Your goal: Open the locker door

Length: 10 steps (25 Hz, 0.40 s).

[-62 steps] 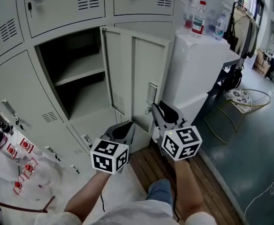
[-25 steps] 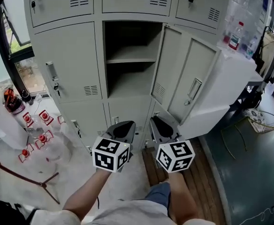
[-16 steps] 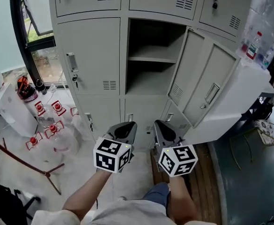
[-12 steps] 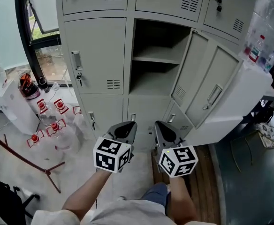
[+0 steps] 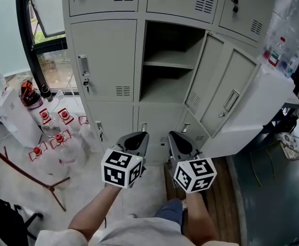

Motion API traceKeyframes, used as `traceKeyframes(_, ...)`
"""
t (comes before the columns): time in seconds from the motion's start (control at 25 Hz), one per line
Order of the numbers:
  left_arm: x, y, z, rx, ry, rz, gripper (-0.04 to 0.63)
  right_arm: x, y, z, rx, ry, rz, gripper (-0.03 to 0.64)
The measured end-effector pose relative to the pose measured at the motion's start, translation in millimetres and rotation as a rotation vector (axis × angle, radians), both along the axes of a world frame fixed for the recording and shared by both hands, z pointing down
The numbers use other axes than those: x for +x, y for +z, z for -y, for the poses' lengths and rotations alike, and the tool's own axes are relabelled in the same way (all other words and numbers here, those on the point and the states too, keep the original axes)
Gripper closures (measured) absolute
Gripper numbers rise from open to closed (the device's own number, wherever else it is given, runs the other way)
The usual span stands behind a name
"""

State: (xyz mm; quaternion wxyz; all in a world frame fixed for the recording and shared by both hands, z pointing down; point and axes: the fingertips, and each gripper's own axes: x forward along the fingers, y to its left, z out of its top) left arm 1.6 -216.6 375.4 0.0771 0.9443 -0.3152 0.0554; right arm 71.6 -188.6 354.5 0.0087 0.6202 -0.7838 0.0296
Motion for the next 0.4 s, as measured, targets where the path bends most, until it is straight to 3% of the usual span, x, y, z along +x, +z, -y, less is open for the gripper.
traceKeyframes(0.4, 4.8, 0.4, -5.2, 0.002, 0.006, -0.002, 0.589, 1.5, 3.5, -5.0, -0.003, -0.003, 0.002, 0.614)
